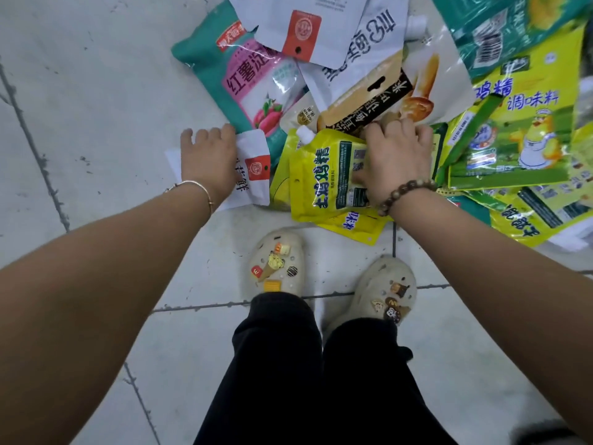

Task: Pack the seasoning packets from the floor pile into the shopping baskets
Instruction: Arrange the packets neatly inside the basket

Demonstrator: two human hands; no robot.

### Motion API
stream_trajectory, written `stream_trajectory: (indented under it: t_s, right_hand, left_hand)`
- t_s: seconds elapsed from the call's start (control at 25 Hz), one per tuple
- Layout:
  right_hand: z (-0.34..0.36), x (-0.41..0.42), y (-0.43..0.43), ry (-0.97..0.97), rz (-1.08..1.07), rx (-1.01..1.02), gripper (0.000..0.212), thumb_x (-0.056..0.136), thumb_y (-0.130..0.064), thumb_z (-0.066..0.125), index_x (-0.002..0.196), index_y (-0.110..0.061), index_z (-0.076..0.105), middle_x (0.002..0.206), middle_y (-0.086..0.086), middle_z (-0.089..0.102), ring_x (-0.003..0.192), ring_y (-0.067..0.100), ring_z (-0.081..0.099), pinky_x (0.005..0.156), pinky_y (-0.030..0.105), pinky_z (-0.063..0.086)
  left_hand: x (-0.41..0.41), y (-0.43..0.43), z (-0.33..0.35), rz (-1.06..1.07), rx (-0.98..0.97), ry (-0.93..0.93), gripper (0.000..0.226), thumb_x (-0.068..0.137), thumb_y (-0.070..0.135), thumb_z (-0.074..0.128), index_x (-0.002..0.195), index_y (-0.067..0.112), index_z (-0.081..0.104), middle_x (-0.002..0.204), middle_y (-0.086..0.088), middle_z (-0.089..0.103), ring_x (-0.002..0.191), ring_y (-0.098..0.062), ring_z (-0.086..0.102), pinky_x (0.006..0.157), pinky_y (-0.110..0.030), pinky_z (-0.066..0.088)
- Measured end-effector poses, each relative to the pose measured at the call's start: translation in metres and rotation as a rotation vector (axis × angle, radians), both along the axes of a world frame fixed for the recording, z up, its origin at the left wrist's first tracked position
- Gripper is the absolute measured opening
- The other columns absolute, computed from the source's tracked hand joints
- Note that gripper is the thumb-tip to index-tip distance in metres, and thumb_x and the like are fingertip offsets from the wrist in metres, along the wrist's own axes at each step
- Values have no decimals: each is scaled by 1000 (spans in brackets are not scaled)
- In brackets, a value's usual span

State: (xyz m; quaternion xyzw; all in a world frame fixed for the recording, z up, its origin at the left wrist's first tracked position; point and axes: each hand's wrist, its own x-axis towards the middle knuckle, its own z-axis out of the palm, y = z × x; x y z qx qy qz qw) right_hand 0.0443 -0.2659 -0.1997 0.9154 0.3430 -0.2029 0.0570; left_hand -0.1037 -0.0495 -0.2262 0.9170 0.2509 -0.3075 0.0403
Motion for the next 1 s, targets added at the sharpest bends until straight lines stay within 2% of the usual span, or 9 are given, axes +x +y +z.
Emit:
stream_trajectory:
  t_s: [0.12, 0.28, 0.36, 0.44, 0.52, 0.68, 0.88, 0.96, 1.0]
  right_hand:
    - [2, 7, 2, 81, -8, -70, 47, 73, -31, 72, 112, -12, 53, 116, 11, 58, 110, 28, 47, 85, 38, 25]
    - [18, 11, 0, 131, -19, -136, 28, 83, -22, 62, 108, -18, 51, 95, 11, 65, 98, 29, 55, 87, 37, 28]
    - [32, 11, -6, 215, -41, -170, 26, 87, -24, 59, 111, -19, 51, 95, 13, 65, 99, 32, 56, 90, 38, 32]
    - [50, 11, -16, 356, -183, -158, 30, 90, -30, 58, 115, -15, 53, 104, 15, 64, 101, 33, 57, 81, 36, 41]
    - [76, 7, -32, 487, -398, -82, 35, 88, -32, 61, 115, -12, 53, 111, 15, 62, 102, 31, 57, 73, 33, 42]
    - [135, -15, -67, 651, -866, 233, 61, 82, -32, 69, 133, -7, 46, 135, 10, 51, 124, 28, 47, 98, 38, 41]
    - [218, -33, -99, 583, -1223, 450, 58, 81, -33, 70, 125, -2, 51, 130, 16, 54, 120, 30, 50, 97, 43, 43]
    - [261, -37, -110, 513, -1329, 496, 59, 81, -31, 70, 127, 0, 49, 132, 17, 51, 122, 30, 47, 97, 39, 41]
    - [282, -38, -117, 477, -1364, 524, 52, 81, -29, 70, 120, 1, 53, 125, 18, 55, 117, 30, 50, 91, 36, 41]
  left_hand:
    - [8, 0, 9, 25, -68, 1, 24, 87, 10, 56, 110, 4, 53, 105, -22, 61, 97, -41, 58, 82, -42, 36]
    - [4, 0, 35, 138, -129, 16, 21, 90, 11, 51, 108, -1, 49, 102, -27, 62, 95, -44, 58, 69, -38, 33]
    - [0, -3, 57, 229, -134, -13, 21, 91, 13, 49, 108, 0, 47, 100, -27, 62, 92, -45, 58, 65, -38, 34]
    - [-6, -9, 81, 352, -142, -57, 16, 91, 16, 50, 100, 4, 45, 99, -25, 61, 89, -44, 57, 64, -38, 35]
    - [-11, -18, 110, 533, -180, -101, 18, 90, 22, 56, 92, 10, 42, 100, -22, 62, 87, -39, 56, 64, -35, 34]
    - [-15, -41, 170, 756, -280, -228, 26, 86, 26, 66, 88, 9, 47, 99, -20, 62, 88, -33, 56, 67, -32, 34]
    - [14, -75, 257, 808, -382, -319, 24, 83, 22, 69, 88, 7, 51, 90, -9, 59, 80, -23, 52, 68, -30, 37]
    - [30, -88, 297, 804, -418, -361, 22, 83, 20, 69, 89, 7, 53, 90, -7, 60, 80, -22, 54, 68, -29, 38]
    - [37, -92, 319, 818, -439, -389, 20, 83, 19, 69, 91, 7, 55, 93, -7, 62, 82, -21, 56, 69, -29, 40]
